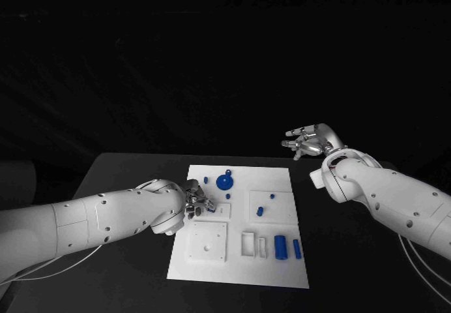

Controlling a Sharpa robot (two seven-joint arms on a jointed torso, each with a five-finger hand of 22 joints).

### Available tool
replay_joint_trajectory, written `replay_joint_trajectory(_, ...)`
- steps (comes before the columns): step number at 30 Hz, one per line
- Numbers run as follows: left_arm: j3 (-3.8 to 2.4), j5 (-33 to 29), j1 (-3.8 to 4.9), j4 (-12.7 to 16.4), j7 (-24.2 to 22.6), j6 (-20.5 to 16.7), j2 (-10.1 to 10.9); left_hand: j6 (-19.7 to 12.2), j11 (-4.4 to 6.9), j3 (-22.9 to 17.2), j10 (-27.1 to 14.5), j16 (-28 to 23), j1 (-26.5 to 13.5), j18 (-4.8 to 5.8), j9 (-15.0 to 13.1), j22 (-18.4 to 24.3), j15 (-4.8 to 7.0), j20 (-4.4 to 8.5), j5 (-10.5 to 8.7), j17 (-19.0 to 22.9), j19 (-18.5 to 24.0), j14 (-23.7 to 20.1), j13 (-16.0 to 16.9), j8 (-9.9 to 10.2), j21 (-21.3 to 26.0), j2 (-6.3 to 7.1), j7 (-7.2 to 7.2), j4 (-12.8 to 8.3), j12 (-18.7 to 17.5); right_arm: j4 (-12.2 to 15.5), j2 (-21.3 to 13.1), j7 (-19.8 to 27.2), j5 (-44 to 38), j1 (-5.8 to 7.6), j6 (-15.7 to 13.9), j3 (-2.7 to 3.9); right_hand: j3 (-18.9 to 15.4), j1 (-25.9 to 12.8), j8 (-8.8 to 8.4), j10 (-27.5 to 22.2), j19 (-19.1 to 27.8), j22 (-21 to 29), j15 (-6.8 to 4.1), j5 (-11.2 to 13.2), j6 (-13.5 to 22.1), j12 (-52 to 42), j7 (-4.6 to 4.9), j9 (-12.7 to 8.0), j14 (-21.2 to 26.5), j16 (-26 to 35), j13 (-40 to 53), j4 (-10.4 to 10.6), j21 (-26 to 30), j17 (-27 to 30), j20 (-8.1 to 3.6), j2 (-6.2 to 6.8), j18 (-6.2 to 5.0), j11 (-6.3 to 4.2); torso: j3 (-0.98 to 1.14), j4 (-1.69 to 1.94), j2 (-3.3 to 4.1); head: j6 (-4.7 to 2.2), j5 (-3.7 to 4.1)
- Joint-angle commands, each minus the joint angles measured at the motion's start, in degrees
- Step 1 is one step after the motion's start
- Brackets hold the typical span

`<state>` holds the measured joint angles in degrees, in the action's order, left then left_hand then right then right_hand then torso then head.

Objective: Assemble the parts on the task board

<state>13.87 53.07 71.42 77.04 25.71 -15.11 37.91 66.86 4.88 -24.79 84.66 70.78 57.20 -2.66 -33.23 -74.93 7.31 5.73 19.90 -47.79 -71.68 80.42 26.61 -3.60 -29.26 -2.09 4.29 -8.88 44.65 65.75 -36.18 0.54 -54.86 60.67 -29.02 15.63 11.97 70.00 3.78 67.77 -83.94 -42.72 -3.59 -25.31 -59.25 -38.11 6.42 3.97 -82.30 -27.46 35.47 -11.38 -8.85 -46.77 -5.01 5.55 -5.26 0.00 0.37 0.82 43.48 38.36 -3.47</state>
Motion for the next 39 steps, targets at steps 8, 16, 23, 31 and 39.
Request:
replay_joint_trajectory(8,0.0,0.7,-0.03,0.2,0.4,2.8,-0.2,13.6,1.01,0.0,2.0,0.2,0.6,-1.25,-35.9,-0.9,-0.17,-0.53,1.15,-0.1,-0.1,0.3,0.0,-0.3,0.4,-0.47,-8.14,-0.6,0.2,-0.1,0.2,0.5,0.0,0.0,0.7,0.02,0.5,-0.7,-0.18,-0.3,-1.6,0.1,0.1,-0.6,0.3,-0.4,0.17,-0.1,-0.2,0.4,-0.2,-0.1,-0.5,-0.1,0.47,0.19,-0.26,0.02,-0.03,0.01,0.02,0.07,0.22)
replay_joint_trajectory(16,-0.01,0.8,-0.03,0.2,0.5,3.4,-0.3,13.7,1.01,0.0,2.0,0.3,0.4,-1.4,-35.9,-0.9,-0.2,-0.7,1.08,-0.2,-0.2,0.3,0.0,-0.3,0.5,-0.52,-8.15,-0.7,0.4,-0.1,0.2,0.4,0.0,0.0,0.7,0.02,0.6,-0.7,-0.19,-0.3,-1.6,0.2,0.1,-0.7,0.3,-0.4,0.17,-0.1,-0.2,0.4,-0.2,-0.1,-0.5,-0.1,0.47,0.2,-0.26,0.01,-0.03,0.01,0.02,0.04,0.13)
replay_joint_trajectory(23,-0.01,0.8,-0.03,0.0,0.8,3.5,-0.3,13.7,0.99,0.0,2.0,0.2,0.3,-1.66,-36.1,-0.9,-0.23,-0.96,1.11,-0.1,-0.2,0.3,0.0,-0.3,0.6,-0.62,-8.16,-0.8,0.4,-0.2,0.3,0.3,0.0,0.0,0.7,0.02,0.6,-0.7,-0.19,-0.3,-1.6,0.2,0.1,-0.7,0.3,-0.4,0.17,-0.1,-0.2,0.4,-0.2,-0.1,-0.5,-0.1,0.47,0.2,-0.26,0.01,0.03,0.0,0.06,0.08,0.06)
replay_joint_trajectory(31,-0.01,1.2,-0.03,-0.1,1.2,4.0,-0.6,13.8,1.01,0.0,2.0,0.4,0.0,-1.8,-36.3,-1.0,-0.22,-1.07,0.98,-0.3,-0.3,0.4,0.1,-0.3,0.5,-0.76,-8.19,-0.8,0.6,-0.4,0.5,0.3,0.0,-0.01,0.9,0.02,0.7,-0.9,-0.2,-0.3,-1.5,0.2,0.11,-0.8,0.4,-0.4,0.19,-0.1,-0.2,0.4,-0.2,-0.1,-0.6,-0.1,0.48,0.2,-0.27,0.03,0.06,-0.04,0.07,0.12,-0.01)
replay_joint_trajectory(39,-0.01,1.6,-0.03,-0.5,1.4,3.8,-0.8,13.9,1.04,0.0,2.0,0.7,-0.2,-1.85,-36.7,-1.0,-0.21,-1.13,0.74,-0.7,-0.3,0.5,0.1,-0.4,0.4,-1.03,-8.24,-0.8,0.9,-0.5,0.6,0.2,0.0,-0.02,1.0,0.02,0.7,-0.9,-0.2,-0.3,-1.5,0.2,0.11,-0.8,0.4,-0.4,0.19,-0.1,-0.2,0.4,-0.2,-0.1,-0.6,-0.1,0.48,0.2,-0.27,0.03,0.05,-0.04,0.05,0.14,-0.01)
